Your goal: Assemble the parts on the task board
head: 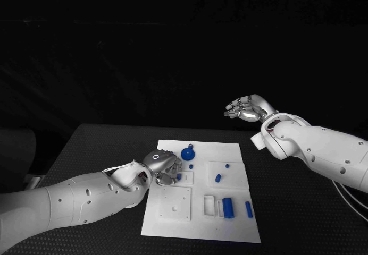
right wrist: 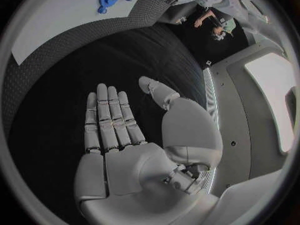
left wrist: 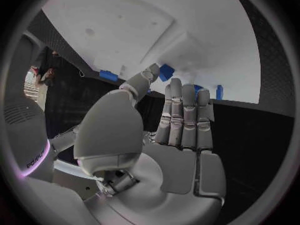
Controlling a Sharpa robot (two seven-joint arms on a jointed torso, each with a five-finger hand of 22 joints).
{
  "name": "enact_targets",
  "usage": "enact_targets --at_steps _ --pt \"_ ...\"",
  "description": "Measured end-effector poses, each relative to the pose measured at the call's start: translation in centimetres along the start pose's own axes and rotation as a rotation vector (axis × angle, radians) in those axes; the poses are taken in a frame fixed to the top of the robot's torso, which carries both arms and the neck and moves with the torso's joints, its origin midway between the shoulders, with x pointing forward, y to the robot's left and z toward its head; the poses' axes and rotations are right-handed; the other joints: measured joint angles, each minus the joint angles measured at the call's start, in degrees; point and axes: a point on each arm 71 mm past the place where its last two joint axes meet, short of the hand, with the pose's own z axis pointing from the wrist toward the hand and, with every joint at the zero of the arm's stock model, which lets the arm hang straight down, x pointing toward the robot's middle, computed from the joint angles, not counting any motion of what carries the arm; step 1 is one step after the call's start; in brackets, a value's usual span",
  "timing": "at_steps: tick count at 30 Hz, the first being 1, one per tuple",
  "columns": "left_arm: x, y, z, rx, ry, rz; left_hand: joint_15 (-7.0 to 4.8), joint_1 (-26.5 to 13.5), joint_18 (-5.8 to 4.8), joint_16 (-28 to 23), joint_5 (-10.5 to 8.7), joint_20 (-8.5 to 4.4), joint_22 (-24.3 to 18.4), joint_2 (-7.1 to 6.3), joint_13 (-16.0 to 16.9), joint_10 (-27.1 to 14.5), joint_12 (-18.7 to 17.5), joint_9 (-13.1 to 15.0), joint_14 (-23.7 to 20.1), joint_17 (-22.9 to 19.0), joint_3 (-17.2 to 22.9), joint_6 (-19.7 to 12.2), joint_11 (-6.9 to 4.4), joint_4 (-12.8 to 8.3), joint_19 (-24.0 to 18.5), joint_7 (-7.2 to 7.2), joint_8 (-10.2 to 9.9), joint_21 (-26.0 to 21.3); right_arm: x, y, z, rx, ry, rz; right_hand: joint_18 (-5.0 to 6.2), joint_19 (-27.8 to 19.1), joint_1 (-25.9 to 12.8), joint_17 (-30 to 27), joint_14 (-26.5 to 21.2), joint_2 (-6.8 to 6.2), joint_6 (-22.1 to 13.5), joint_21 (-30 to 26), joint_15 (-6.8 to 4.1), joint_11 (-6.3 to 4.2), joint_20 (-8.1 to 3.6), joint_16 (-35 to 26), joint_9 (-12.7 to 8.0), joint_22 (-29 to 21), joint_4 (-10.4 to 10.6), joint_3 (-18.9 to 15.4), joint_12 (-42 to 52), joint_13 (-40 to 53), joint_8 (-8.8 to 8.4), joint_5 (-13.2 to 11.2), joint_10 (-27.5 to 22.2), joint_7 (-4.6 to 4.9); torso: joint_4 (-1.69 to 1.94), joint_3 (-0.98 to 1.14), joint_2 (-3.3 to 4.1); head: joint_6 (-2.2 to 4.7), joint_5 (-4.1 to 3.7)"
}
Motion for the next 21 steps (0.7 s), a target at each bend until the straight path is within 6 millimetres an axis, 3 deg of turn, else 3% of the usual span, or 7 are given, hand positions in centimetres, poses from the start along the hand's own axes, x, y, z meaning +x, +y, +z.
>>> enact_targets --at_steps 21 --pt "0.74 -0.03 0.39 -0.015 0.027 0.004 -0.2 0.0 0.0 0.2 -0.22 -0.02 0.0 -0.01 0.0 0.0 0.7 0.3 0.2 0.0 -0.2 0.8 -0.04 0.8 0.0 -0.37 0.3 0.0 0.07 0.05 0.01 -0.001 0.002 0.001 0.0 -0.2 0.0 0.0 0.0 0.0 0.0 -0.2 0.0 0.0 0.22 0.0 0.0 0.0 0.0 0.0 -0.2 0.0 0.0 0.2 0.0 0.0 -0.02 0.05 -0.02 -0.2 -0.21"
